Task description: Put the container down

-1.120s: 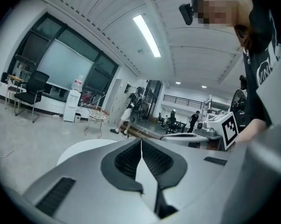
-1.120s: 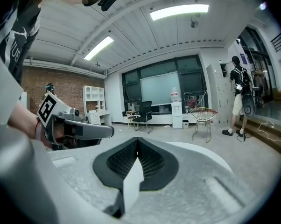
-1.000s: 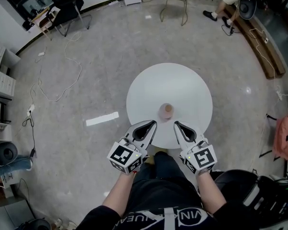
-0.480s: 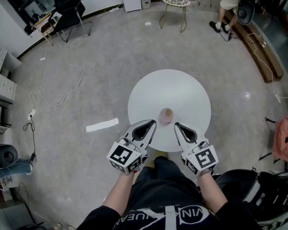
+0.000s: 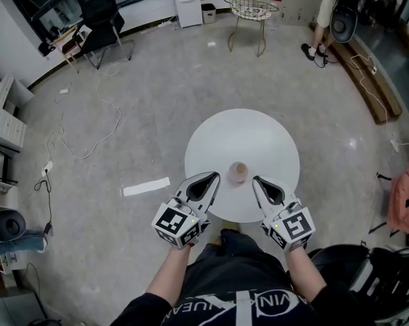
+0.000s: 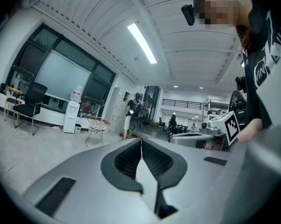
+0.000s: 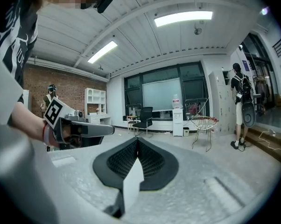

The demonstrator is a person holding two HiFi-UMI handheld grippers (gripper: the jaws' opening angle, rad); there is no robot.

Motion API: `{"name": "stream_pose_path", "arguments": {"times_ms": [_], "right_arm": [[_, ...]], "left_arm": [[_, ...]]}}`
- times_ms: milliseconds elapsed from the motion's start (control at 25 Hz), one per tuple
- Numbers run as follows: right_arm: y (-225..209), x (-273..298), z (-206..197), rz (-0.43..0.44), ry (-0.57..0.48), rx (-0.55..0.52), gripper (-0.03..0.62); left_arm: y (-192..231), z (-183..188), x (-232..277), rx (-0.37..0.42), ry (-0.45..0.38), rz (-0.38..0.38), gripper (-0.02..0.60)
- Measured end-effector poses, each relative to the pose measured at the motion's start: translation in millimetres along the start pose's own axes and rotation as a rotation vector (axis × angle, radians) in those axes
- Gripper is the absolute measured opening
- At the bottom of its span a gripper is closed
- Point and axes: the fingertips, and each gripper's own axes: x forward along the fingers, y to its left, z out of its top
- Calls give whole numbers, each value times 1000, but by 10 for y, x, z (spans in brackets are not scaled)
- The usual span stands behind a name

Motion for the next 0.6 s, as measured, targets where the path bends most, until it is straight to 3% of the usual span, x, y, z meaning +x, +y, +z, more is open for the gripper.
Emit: {"name": "stream_pose_path", "arguments": {"times_ms": [600], "right_arm": [[-138, 9, 145, -11, -29, -17, 6]], "left_arm": [[69, 119, 91, 19, -23, 8, 15]]}}
